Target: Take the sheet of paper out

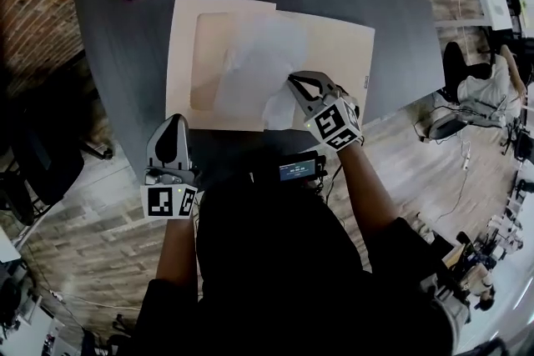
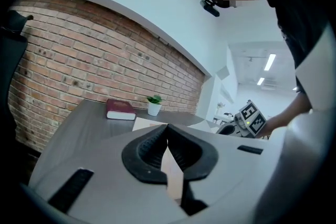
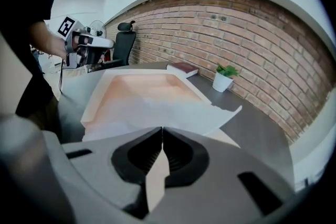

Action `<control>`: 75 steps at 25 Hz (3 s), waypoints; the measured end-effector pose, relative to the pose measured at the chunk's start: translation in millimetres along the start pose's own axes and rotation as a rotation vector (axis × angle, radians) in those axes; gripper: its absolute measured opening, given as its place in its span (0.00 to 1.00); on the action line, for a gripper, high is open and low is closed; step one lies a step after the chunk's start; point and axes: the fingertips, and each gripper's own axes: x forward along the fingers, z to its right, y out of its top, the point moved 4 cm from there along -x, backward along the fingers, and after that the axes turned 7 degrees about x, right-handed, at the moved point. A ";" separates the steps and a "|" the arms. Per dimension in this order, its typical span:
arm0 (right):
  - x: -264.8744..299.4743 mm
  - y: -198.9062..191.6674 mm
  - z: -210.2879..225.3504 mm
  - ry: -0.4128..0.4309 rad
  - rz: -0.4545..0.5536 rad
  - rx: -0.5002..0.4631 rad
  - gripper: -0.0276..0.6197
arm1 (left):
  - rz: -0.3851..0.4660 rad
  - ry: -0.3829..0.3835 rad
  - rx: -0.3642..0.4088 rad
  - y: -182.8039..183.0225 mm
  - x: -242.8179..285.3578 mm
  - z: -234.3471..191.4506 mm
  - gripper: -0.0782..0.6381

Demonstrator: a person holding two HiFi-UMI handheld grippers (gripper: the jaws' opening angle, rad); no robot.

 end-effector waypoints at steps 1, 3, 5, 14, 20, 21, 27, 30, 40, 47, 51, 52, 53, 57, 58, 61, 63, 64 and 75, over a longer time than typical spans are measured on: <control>-9.4 -1.8 0.0 -0.019 -0.001 0.000 0.06 | 0.009 -0.016 0.005 3.7 -1.8 5.0 0.10; -27.8 -5.2 0.6 -0.058 0.001 0.009 0.06 | 0.026 -0.047 0.015 10.7 -6.2 14.3 0.10; -44.5 -8.4 1.1 -0.096 0.008 0.022 0.06 | 0.044 -0.075 0.027 17.5 -10.6 21.5 0.10; -114.6 -14.4 7.3 -0.231 0.050 0.009 0.06 | 0.095 -0.145 0.074 42.3 -20.6 52.9 0.10; -161.6 0.0 2.6 -0.270 0.176 -0.068 0.06 | 0.127 -0.119 0.105 54.8 -42.0 82.0 0.10; -169.9 2.7 -0.3 -0.273 0.197 -0.082 0.06 | 0.131 -0.112 0.109 56.3 -47.9 88.6 0.10; -224.6 9.0 -32.4 -0.276 0.352 -0.114 0.06 | 0.160 -0.067 0.126 58.9 -94.7 131.3 0.10; -250.2 1.3 -53.2 -0.265 0.434 -0.083 0.06 | 0.179 -0.038 0.133 56.0 -121.7 150.8 0.10; -331.5 -26.2 -128.3 -0.226 0.637 -0.030 0.06 | 0.227 0.030 0.180 61.9 -219.5 214.6 0.10; -365.5 -35.7 -177.0 -0.196 0.686 -0.043 0.06 | 0.217 0.050 0.206 66.1 -276.9 234.2 0.10; -373.7 -37.8 -205.8 -0.177 0.729 0.025 0.06 | 0.205 0.050 0.210 61.0 -304.9 233.9 0.10; -374.1 -38.3 -212.1 -0.172 0.739 0.045 0.06 | 0.204 0.048 0.208 59.0 -310.9 232.9 0.10; -373.8 -38.9 -218.1 -0.171 0.741 0.058 0.06 | 0.203 0.044 0.205 57.1 -316.4 231.4 0.10; -376.7 -41.0 -244.5 -0.199 0.714 0.081 0.06 | 0.209 0.016 0.193 54.4 -339.2 225.7 0.10; -378.7 -41.5 -251.8 -0.208 0.707 0.091 0.06 | 0.211 0.010 0.191 54.5 -347.1 224.2 0.10; -384.8 -45.2 -276.4 -0.240 0.692 0.131 0.06 | 0.213 -0.008 0.195 53.1 -374.2 220.1 0.10; -389.4 -49.6 -296.6 -0.258 0.687 0.155 0.06 | 0.215 -0.017 0.197 50.0 -393.2 217.7 0.10; -390.7 -52.7 -308.2 -0.263 0.682 0.168 0.06 | 0.216 -0.018 0.193 47.3 -403.2 216.0 0.10; -403.5 -88.3 -425.2 -0.274 0.613 0.298 0.06 | 0.167 -0.003 0.106 -15.2 -498.8 194.6 0.10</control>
